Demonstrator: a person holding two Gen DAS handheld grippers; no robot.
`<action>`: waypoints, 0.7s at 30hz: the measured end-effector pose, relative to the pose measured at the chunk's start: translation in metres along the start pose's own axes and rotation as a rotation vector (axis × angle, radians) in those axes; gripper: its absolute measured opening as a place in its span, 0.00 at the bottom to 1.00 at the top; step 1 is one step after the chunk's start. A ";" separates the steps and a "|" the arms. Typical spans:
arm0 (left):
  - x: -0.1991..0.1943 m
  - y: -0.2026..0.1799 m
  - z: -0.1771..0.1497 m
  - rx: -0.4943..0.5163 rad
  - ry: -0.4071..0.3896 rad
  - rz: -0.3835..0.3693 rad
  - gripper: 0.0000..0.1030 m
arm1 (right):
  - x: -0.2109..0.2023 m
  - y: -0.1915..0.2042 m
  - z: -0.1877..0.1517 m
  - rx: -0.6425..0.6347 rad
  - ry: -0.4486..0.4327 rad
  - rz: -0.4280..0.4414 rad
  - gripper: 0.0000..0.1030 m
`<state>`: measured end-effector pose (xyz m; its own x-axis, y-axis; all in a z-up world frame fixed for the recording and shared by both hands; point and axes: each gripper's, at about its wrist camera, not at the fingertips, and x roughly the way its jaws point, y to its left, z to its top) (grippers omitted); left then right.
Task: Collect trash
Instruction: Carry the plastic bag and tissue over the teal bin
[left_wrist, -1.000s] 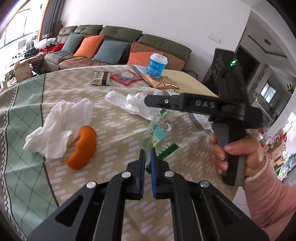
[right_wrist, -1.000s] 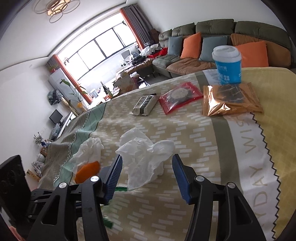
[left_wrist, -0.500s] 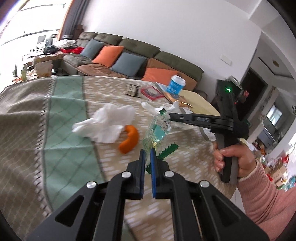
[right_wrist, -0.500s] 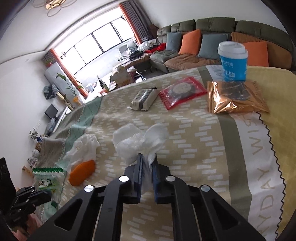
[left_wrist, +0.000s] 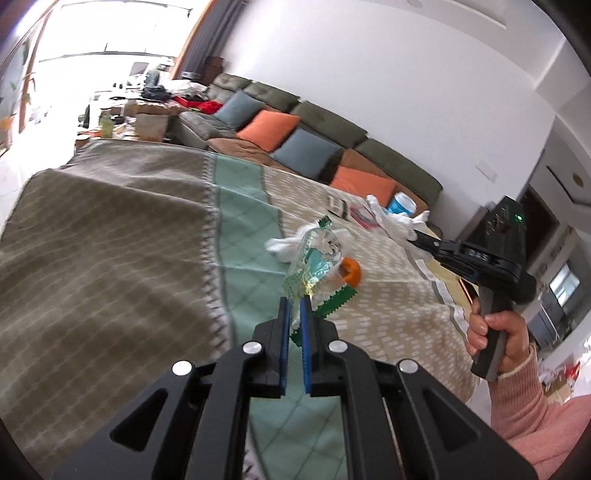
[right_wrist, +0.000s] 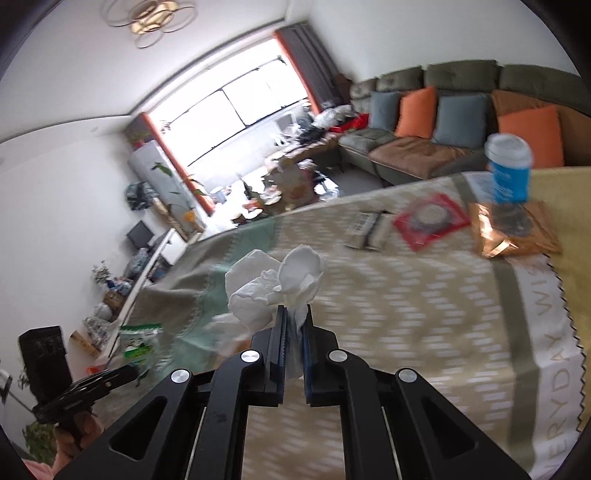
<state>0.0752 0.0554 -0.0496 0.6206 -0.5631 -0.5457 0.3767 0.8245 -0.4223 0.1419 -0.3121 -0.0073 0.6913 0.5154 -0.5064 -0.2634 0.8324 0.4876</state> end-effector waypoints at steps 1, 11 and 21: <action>-0.004 0.004 -0.001 -0.008 -0.008 0.008 0.07 | 0.001 0.006 -0.001 -0.009 0.003 0.013 0.07; -0.056 0.039 -0.012 -0.076 -0.084 0.102 0.07 | 0.043 0.081 -0.015 -0.114 0.089 0.190 0.07; -0.106 0.074 -0.027 -0.162 -0.157 0.208 0.07 | 0.086 0.137 -0.024 -0.205 0.177 0.295 0.07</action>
<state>0.0189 0.1747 -0.0430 0.7764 -0.3572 -0.5192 0.1238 0.8943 -0.4300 0.1489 -0.1486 -0.0009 0.4440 0.7507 -0.4893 -0.5745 0.6575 0.4874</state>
